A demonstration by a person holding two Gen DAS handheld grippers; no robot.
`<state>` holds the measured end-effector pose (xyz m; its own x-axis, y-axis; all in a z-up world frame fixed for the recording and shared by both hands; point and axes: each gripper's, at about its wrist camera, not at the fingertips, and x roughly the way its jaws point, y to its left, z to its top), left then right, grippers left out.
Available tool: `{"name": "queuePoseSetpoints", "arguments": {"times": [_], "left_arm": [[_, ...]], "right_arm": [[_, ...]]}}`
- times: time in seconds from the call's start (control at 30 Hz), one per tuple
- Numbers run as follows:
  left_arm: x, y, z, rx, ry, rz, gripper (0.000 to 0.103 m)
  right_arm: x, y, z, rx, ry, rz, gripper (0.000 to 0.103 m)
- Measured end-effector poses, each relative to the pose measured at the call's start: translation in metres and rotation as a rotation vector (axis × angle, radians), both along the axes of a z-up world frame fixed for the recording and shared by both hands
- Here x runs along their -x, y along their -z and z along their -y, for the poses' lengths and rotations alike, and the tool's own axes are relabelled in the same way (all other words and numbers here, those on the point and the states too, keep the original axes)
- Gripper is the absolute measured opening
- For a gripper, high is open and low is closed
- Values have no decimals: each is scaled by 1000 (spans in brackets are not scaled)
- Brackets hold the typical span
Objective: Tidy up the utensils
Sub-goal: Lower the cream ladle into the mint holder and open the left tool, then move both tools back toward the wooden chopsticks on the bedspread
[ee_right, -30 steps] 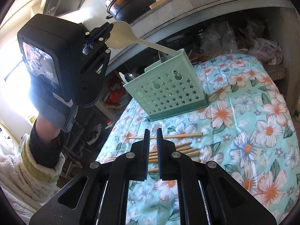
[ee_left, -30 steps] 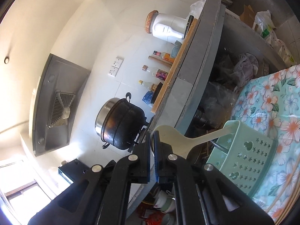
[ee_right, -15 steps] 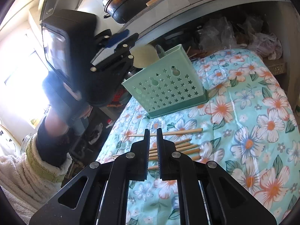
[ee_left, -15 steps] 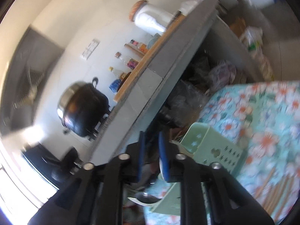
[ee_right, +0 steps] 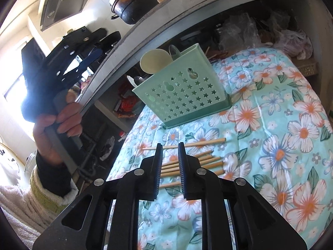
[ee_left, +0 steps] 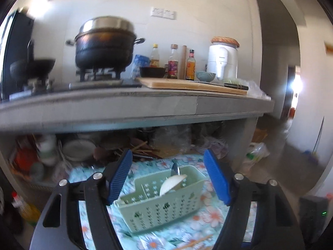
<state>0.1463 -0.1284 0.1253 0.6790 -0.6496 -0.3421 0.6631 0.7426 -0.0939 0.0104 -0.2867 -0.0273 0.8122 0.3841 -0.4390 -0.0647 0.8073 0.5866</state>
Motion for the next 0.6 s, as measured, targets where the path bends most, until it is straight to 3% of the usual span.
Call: {"name": "queuePoseSetpoints", "arguments": {"times": [0.07,0.27,0.37,0.47,0.6], "left_arm": [[3,6,-14,30,3,-50,74],[17,40,-57,30,-35,-160,83],[23,57,-75,32,-70,-204,84],[32,74,-89,14,-112,-214,84],[37,87,-96,-7,-150,-229,84]], "right_arm": [[0,2,0,7,9,-8,22],[3,11,4,86,78,-65,45],[1,14,9,81,86,-90,45],[-7,-1,5,97,64,-56,45],[-23,-49,-18,285,29,79,44]]}}
